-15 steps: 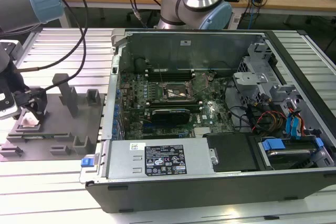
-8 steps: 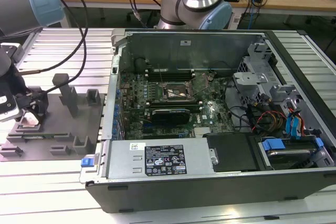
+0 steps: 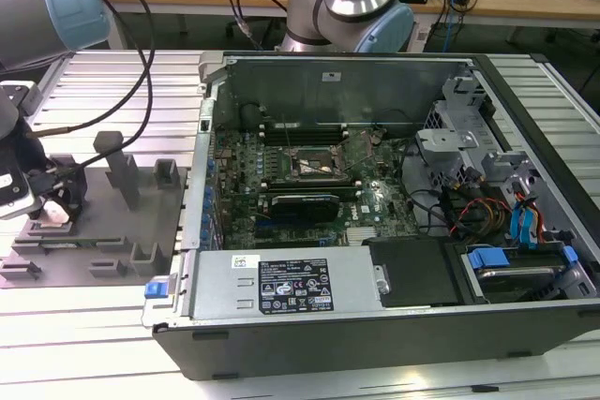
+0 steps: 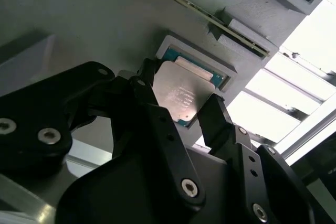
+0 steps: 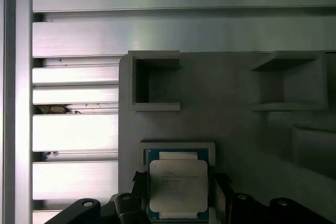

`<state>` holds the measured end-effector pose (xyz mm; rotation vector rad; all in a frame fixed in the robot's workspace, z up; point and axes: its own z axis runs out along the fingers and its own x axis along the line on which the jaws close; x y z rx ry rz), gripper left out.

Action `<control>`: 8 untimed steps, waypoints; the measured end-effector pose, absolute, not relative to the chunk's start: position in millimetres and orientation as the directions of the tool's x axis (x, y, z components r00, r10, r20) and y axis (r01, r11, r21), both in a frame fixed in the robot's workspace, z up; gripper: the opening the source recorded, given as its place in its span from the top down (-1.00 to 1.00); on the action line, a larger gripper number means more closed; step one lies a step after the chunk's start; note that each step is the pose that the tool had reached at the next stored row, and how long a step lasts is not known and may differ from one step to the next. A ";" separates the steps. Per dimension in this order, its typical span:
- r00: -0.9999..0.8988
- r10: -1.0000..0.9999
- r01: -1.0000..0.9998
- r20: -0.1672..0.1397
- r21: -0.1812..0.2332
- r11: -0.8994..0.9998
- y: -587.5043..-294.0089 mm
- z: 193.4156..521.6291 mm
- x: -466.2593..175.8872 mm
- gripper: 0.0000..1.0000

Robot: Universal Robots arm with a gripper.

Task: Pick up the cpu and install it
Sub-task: 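Pick up the cpu and move it towards the insertion slot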

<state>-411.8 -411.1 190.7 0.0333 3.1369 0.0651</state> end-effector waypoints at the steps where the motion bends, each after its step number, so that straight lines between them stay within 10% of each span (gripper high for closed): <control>1: -1.000 0.019 0.019 -0.005 0.041 0.999 -411.1 190.4 -412.2 -0.21; 8: -1.000 0.015 0.015 -0.006 0.041 0.999 -409.7 191.0 -412.5 -0.21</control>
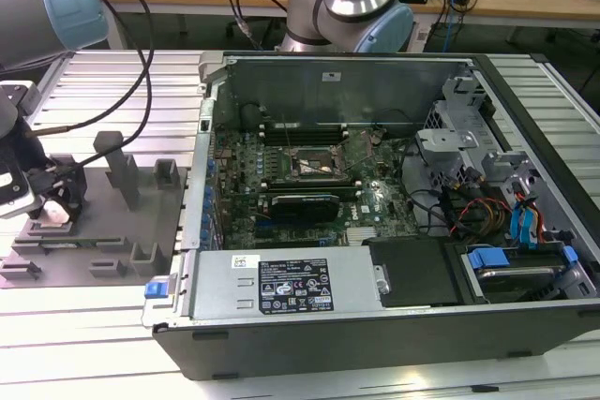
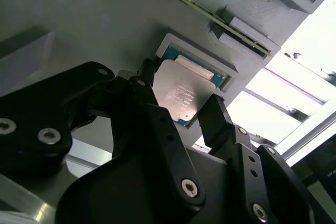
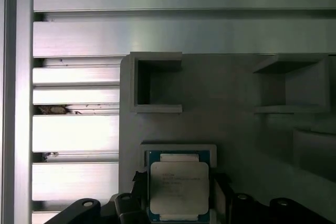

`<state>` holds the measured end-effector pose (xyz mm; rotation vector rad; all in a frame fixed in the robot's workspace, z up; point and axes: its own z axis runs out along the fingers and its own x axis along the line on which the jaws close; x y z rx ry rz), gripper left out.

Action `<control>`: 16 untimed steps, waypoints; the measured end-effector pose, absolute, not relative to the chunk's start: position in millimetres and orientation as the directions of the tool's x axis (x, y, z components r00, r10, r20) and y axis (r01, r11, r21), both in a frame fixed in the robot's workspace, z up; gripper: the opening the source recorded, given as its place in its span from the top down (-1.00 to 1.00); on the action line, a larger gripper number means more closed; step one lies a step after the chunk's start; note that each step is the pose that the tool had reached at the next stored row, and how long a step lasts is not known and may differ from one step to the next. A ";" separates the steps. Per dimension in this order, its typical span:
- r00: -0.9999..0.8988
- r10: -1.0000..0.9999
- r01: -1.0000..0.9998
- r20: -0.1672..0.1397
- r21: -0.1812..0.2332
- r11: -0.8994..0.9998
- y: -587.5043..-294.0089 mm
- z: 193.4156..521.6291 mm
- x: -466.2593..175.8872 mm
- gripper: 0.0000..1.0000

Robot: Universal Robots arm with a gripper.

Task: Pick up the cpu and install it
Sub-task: 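Pick up the cpu and move it towards the insertion slot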

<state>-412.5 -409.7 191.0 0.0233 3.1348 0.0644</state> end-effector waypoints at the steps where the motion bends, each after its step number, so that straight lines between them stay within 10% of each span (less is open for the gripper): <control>1: -1.000 0.015 0.015 -0.006 0.041 0.999 -409.6 191.2 -412.4 -0.21; 16: -1.000 0.015 0.015 -0.006 0.041 0.999 -409.2 188.4 -412.5 -0.21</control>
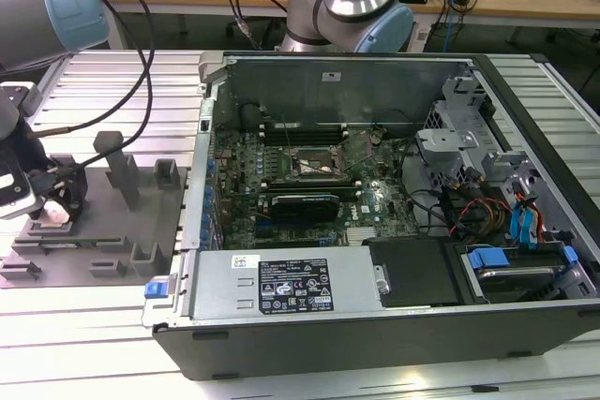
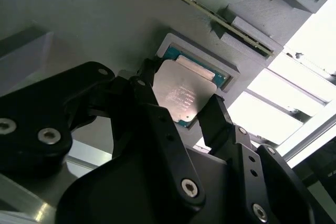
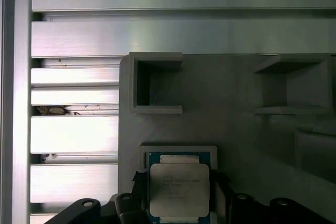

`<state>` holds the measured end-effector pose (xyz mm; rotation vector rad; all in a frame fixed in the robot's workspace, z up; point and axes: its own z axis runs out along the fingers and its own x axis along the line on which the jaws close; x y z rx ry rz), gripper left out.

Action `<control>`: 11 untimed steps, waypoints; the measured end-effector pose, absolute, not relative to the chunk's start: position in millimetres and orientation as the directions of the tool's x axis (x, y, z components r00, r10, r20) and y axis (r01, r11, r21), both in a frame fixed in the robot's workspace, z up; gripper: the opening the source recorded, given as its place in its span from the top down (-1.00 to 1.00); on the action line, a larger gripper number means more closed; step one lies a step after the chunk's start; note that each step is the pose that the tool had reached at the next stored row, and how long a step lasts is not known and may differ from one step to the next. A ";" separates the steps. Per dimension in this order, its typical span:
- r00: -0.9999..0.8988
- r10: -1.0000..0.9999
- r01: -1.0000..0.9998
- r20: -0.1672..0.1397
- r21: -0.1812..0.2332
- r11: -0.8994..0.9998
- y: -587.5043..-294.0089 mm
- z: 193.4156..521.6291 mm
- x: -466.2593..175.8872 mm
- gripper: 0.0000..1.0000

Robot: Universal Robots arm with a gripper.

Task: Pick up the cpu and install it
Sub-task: 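Pick up the cpu and move it towards the insertion slot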

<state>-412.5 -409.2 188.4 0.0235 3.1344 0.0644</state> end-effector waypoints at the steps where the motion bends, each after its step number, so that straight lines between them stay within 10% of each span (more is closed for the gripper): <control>1: -1.000 0.015 0.015 -0.006 0.041 0.999 -409.2 188.4 -412.5 -0.18; 11: -1.000 0.015 0.015 -0.006 0.041 0.999 -409.1 193.7 -412.5 -0.09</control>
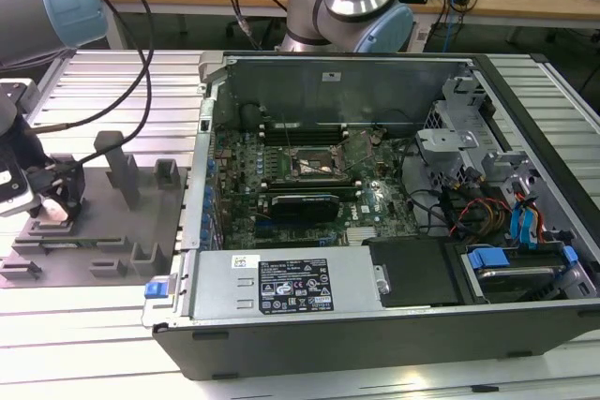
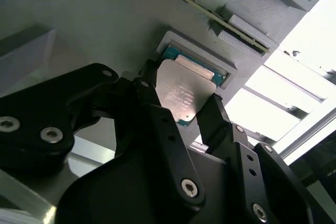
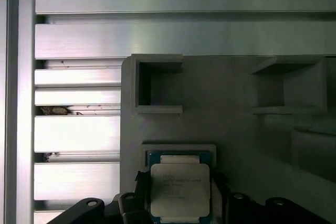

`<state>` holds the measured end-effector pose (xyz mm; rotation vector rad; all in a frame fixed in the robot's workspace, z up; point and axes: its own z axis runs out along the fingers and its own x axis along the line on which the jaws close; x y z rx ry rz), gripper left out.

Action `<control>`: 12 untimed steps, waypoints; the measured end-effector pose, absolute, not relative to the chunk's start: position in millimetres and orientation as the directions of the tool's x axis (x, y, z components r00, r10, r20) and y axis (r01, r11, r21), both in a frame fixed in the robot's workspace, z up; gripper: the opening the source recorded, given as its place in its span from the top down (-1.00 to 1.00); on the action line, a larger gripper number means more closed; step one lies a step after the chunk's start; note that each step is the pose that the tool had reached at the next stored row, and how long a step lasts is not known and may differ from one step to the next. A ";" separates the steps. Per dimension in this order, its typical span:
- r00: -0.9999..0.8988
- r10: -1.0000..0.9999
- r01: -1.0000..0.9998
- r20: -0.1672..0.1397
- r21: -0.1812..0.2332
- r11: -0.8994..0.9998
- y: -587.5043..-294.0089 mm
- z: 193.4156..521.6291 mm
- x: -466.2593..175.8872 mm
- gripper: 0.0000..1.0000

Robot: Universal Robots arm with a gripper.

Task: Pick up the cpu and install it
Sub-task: 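Pick up the cpu and move it towards the insertion slot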

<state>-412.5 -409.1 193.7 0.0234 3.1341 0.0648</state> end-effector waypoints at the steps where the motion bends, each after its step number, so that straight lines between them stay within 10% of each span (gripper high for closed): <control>1: -1.000 0.015 0.015 -0.006 0.041 0.999 -409.1 193.8 -412.5 -0.09; 12: -1.000 0.015 0.015 -0.006 0.041 0.999 -409.1 213.2 -412.5 -0.09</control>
